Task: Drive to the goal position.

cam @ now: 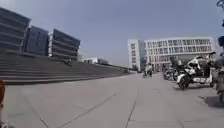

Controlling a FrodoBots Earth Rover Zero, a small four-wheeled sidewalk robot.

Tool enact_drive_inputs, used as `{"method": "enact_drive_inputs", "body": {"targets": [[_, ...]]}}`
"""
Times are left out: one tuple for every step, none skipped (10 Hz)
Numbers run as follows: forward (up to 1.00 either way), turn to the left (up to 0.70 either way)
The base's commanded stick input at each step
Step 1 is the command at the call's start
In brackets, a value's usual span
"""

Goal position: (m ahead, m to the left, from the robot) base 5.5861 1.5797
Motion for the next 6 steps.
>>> {"method": "enact_drive_inputs", "body": {"targets": [[0.70,-0.36],[0.70,-0.36],[0.70,-0.36],[0.70,-0.36],[0.70,-0.36],[0.70,-0.36]]}}
